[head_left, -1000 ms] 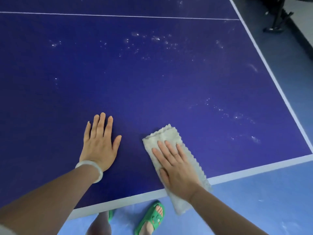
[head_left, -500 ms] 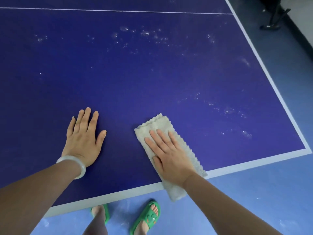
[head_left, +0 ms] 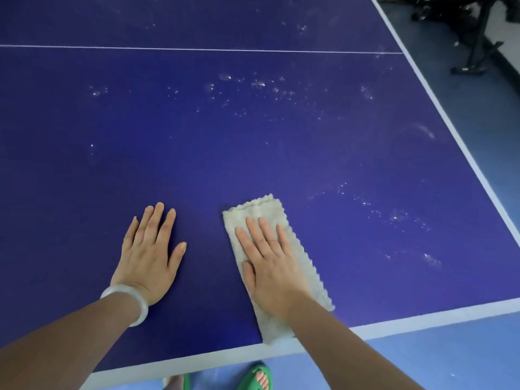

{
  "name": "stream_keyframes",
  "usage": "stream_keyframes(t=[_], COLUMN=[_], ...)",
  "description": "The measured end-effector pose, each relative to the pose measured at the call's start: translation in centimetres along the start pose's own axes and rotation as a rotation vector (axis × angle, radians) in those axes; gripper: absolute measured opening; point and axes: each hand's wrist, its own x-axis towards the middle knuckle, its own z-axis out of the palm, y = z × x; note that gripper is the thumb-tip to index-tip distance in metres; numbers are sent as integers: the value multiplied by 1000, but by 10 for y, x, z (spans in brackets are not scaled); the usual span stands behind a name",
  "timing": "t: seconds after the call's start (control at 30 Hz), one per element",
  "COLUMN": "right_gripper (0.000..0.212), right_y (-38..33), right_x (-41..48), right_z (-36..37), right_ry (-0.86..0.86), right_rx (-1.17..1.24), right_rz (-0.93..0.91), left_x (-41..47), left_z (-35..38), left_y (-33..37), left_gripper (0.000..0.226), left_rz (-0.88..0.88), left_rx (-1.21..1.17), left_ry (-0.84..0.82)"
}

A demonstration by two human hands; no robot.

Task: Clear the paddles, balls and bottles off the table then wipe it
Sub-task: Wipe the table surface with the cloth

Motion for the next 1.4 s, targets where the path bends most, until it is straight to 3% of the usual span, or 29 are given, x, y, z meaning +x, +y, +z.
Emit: stream_keyframes(t=[0.1, 0.23, 0.3, 0.37, 0.47, 0.53, 0.63, 0.7, 0.83, 0.93, 1.1, 1.27, 1.4], right_gripper=[59, 67, 68, 65, 63, 64, 63, 61, 58, 58, 62, 62, 63], right_y=[45, 102, 86, 47, -2, -14, 2, 30, 101, 103, 47, 59, 57], right_x=[34, 38, 29, 28, 54, 85, 124, 142, 133, 97, 46, 27, 29], right_z=[-5, -11, -9, -6, -1, -4, -13, -17, -25, -21, -3, -6, -6], right_ry=[23, 132, 164, 179, 101, 37, -3, 7, 93, 123, 156, 94, 90], right_rx=[-37, 81, 113, 97, 79, 53, -15, -2, 101, 129, 75, 41, 57], right_rz=[51, 604, 741, 714, 440, 265, 173, 223, 611, 801, 613, 530, 529], left_x=[1, 1, 0, 0, 1, 1, 0, 1, 0, 0, 0, 6, 33], left_z=[1, 2, 2, 1, 0, 0, 0, 0, 1, 2, 2, -6, -16], left_y=[-1, -2, -2, -1, -1, -2, -2, -2, -2, -2, -3, 18, 91], left_gripper=[72, 71, 70, 70, 69, 68, 69, 69, 69, 68, 70, 71, 59], left_rz=[3, 9, 8, 7, 12, 13, 8, 9, 11, 10, 17, -63, 149], left_rx=[7, 12, 18, 21, 24, 32, 44, 43, 28, 24, 13, -164, -225], left_ry=[3, 1, -1, -6, -5, -8, -4, -10, -6, -7, -18, 11, 51])
